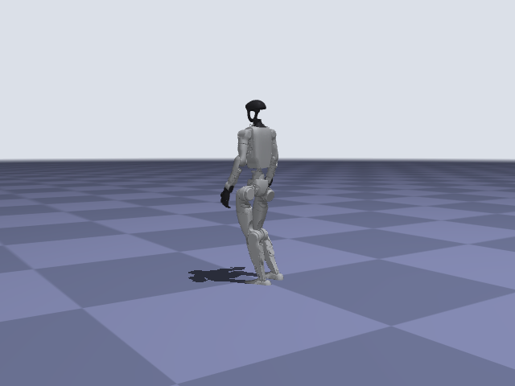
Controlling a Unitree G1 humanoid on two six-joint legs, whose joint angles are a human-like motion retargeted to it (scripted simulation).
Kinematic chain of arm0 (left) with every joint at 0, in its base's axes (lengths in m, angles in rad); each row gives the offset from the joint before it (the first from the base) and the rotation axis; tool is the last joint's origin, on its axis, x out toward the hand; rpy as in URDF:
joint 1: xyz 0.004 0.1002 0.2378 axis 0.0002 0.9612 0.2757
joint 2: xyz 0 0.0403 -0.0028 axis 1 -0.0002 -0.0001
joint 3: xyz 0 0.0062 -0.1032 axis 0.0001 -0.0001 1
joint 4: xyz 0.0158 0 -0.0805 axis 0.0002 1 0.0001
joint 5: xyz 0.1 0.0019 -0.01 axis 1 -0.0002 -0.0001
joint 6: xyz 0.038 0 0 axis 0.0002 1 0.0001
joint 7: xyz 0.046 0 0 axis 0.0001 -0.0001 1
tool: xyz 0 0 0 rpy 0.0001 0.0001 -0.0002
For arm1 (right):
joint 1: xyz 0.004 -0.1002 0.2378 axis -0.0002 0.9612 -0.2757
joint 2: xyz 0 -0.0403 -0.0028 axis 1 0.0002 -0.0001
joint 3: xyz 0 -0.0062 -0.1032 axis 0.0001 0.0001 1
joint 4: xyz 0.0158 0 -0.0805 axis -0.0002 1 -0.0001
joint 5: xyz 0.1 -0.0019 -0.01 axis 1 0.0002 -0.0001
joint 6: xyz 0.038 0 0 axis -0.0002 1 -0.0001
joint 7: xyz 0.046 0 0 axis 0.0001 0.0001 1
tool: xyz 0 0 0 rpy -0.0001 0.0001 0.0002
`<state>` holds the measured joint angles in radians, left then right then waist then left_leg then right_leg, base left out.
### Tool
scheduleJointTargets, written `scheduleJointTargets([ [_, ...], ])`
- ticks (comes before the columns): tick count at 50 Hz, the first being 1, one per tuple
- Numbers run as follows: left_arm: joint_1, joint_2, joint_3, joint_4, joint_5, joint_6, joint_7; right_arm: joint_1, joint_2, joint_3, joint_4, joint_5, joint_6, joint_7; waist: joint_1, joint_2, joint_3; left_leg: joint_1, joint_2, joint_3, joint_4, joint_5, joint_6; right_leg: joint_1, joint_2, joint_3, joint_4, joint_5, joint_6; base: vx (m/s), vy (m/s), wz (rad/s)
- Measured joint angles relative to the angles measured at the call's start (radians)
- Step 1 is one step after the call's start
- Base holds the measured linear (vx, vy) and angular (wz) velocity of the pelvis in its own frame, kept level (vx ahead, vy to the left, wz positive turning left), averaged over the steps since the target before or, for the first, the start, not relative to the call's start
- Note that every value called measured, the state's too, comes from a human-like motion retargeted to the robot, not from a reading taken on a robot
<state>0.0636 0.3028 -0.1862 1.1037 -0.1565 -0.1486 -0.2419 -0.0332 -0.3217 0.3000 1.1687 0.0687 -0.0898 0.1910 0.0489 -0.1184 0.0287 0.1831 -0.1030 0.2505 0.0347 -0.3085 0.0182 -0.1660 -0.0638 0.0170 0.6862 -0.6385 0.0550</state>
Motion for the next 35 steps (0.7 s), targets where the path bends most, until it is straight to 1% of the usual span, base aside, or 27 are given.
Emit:
scheduleJointTargets([
  [5, -0.062, 0.004, 0.015, 0.008, -0.022, -0.032, 0.011, -0.032, 0.035, 0.041, -0.008, 0.001, -0.029, 0.028, 0.003, -0.090, 0.046, -0.008, -0.076, -0.007, 0.037, 0.007, 0.016, -0.070, -0.075, 0.038, 0.174, -0.076, 0.002, -0.10, -0.09, -0.01],
  [7, -0.081, 0.011, 0.020, 0.006, -0.024, -0.037, 0.022, -0.048, 0.051, 0.063, -0.024, -0.006, -0.033, 0.040, 0.009, -0.125, 0.069, -0.048, -0.091, -0.004, 0.117, -0.008, 0.021, -0.090, -0.101, 0.048, 0.217, -0.086, -0.001, -0.14, -0.10, 0.06],
  [10, -0.101, 0.023, 0.022, 0.005, -0.019, -0.042, 0.043, -0.081, 0.063, 0.087, -0.052, -0.011, -0.034, 0.040, 0.016, -0.172, 0.118, -0.180, -0.081, 0.023, 0.381, -0.055, 0.018, -0.117, -0.140, 0.048, 0.274, -0.096, -0.006, -0.16, -0.08, 0.23],
  [12, -0.109, 0.034, 0.018, 0.010, -0.003, -0.039, 0.056, -0.109, 0.062, 0.092, -0.072, -0.013, -0.033, 0.021, 0.010, -0.188, 0.151, -0.312, -0.033, 0.074, 0.650, -0.159, 0.042, -0.147, -0.151, 0.028, 0.320, -0.105, -0.009, -0.16, -0.03, 0.55],
  [13, -0.112, 0.041, 0.017, 0.014, 0.009, -0.037, 0.063, -0.124, 0.062, 0.092, -0.082, -0.016, -0.032, 0.006, 0.006, -0.182, 0.160, -0.380, 0.001, 0.087, 0.792, -0.209, 0.049, -0.171, -0.138, 0.015, 0.346, -0.111, -0.013, -0.13, 0.00, 0.49],
  [15, -0.111, 0.049, 0.019, 0.024, 0.034, -0.030, 0.079, -0.151, 0.059, 0.083, -0.099, -0.025, -0.031, -0.033, -0.002, -0.145, 0.155, -0.488, 0.073, 0.092, 1.005, -0.284, 0.051, -0.237, -0.078, -0.016, 0.393, -0.116, -0.028, -0.05, 0.01, 0.18],
  [16, -0.112, 0.044, 0.027, 0.028, 0.047, -0.026, 0.092, -0.164, 0.053, 0.073, -0.106, -0.038, -0.028, -0.063, 0.001, -0.082, 0.095, -0.572, 0.149, 0.075, 1.069, -0.321, 0.041, -0.316, 0.007, -0.044, 0.372, -0.079, -0.045, 0.03, 0.04, -0.42],
  [17, -0.108, 0.037, 0.034, 0.029, 0.058, -0.025, 0.107, -0.171, 0.047, 0.063, -0.111, -0.051, -0.027, -0.092, 0.001, -0.034, 0.048, -0.627, 0.198, 0.064, 1.104, -0.351, 0.034, -0.384, 0.067, -0.064, 0.369, -0.042, -0.055, 0.09, 0.05, -0.55],
  [18, -0.093, 0.027, 0.035, 0.024, 0.063, -0.026, 0.124, -0.163, 0.039, 0.054, -0.112, -0.061, -0.028, -0.117, -0.006, -0.018, 0.026, -0.625, 0.193, 0.062, 1.079, -0.366, 0.032, -0.435, 0.077, -0.069, 0.400, -0.009, -0.050, 0.12, 0.07, -0.23],
  [20, -0.069, 0.011, 0.041, -0.002, 0.074, -0.039, 0.164, -0.139, 0.027, 0.038, -0.101, -0.082, -0.031, -0.163, -0.049, -0.029, 0.007, -0.562, 0.112, 0.071, 0.946, -0.411, 0.051, -0.542, 0.015, -0.069, 0.536, 0.057, -0.030, 0.19, 0.08, 0.29],
  [22, -0.078, 0.016, 0.042, -0.046, 0.078, -0.059, 0.214, -0.110, 0.020, 0.018, -0.067, -0.088, -0.037, -0.205, -0.100, -0.051, 0.015, -0.475, 0.019, 0.067, 0.797, -0.454, 0.083, -0.657, -0.067, -0.051, 0.685, 0.083, -0.027, 0.26, 0.06, 0.66],
  [24, -0.096, 0.037, 0.050, -0.110, 0.076, -0.086, 0.272, -0.069, 0.015, -0.005, -0.019, -0.095, -0.044, -0.244, -0.148, -0.082, 0.029, -0.365, -0.080, 0.044, 0.626, -0.451, 0.118, -0.759, -0.121, 0.003, 0.783, 0.096, -0.008, 0.33, 0.00, 0.79],
  [25, -0.106, 0.051, 0.056, -0.146, 0.074, -0.101, 0.301, -0.044, 0.014, -0.018, 0.005, -0.102, -0.047, -0.261, -0.164, -0.093, 0.040, -0.305, -0.118, 0.025, 0.548, -0.448, 0.132, -0.797, -0.132, 0.030, 0.810, 0.100, 0.004, 0.38, -0.07, 0.59],
  [26, -0.113, 0.068, 0.064, -0.183, 0.067, -0.115, 0.329, -0.015, 0.013, -0.032, 0.025, -0.107, -0.048, -0.273, -0.169, -0.096, 0.052, -0.247, -0.136, 0.003, 0.492, -0.443, 0.139, -0.801, -0.127, 0.046, 0.809, 0.101, 0.016, 0.41, -0.12, 0.45],
  [28, -0.111, 0.094, 0.082, -0.248, 0.046, -0.139, 0.386, 0.044, 0.012, -0.062, 0.052, -0.114, -0.048, -0.299, -0.168, -0.091, 0.072, -0.161, -0.141, -0.040, 0.451, -0.437, 0.140, -0.760, -0.110, 0.053, 0.785, 0.092, 0.025, 0.41, -0.21, 0.27],
  [30, -0.075, 0.104, 0.104, -0.286, 0.018, -0.153, 0.435, 0.098, 0.009, -0.091, 0.051, -0.122, -0.048, -0.332, -0.154, -0.045, 0.085, -0.203, -0.047, -0.066, 0.704, -0.462, 0.105, -0.652, -0.061, -0.006, 0.732, 0.048, -0.008, 0.33, -0.32, 0.21],
  [31, -0.051, 0.106, 0.113, -0.295, 0.006, -0.154, 0.447, 0.112, 0.004, -0.104, 0.028, -0.126, -0.051, -0.350, -0.146, -0.011, 0.088, -0.272, 0.066, -0.036, 0.924, -0.371, 0.072, -0.608, -0.028, -0.050, 0.702, 0.027, -0.040, 0.24, -0.37, 0.26],
  [32, -0.027, 0.105, 0.119, -0.307, -0.003, -0.153, 0.454, 0.123, -0.005, -0.116, -0.003, -0.132, -0.054, -0.368, -0.131, 0.029, 0.091, -0.369, 0.191, -0.027, 1.162, -0.263, 0.054, -0.567, 0.017, -0.096, 0.666, 0.010, -0.076, 0.17, -0.43, 0.10],
  [33, -0.003, 0.100, 0.120, -0.325, -0.007, -0.147, 0.453, 0.128, -0.022, -0.130, -0.053, -0.140, -0.055, -0.387, -0.101, 0.083, 0.095, -0.520, 0.341, -0.058, 1.438, -0.121, 0.063, -0.532, 0.087, -0.149, 0.621, 0.003, -0.123, 0.15, -0.53, -0.23],
  [34, 0.012, 0.099, 0.122, -0.339, -0.005, -0.141, 0.456, 0.119, -0.049, -0.141, -0.105, -0.156, -0.057, -0.409, -0.063, 0.103, 0.108, -0.686, 0.445, -0.116, 1.681, -0.031, 0.086, -0.488, 0.133, -0.172, 0.587, -0.009, -0.163, 0.14, -0.64, -0.50],
  [35, 0.022, 0.099, 0.125, -0.350, 0.000, -0.136, 0.460, 0.103, -0.081, -0.152, -0.157, -0.175, -0.058, -0.433, -0.021, 0.107, 0.126, -0.860, 0.526, -0.187, 1.907, 0.035, 0.116, -0.440, 0.168, -0.179, 0.559, -0.023, -0.200, 0.15, -0.69, -0.51],
])
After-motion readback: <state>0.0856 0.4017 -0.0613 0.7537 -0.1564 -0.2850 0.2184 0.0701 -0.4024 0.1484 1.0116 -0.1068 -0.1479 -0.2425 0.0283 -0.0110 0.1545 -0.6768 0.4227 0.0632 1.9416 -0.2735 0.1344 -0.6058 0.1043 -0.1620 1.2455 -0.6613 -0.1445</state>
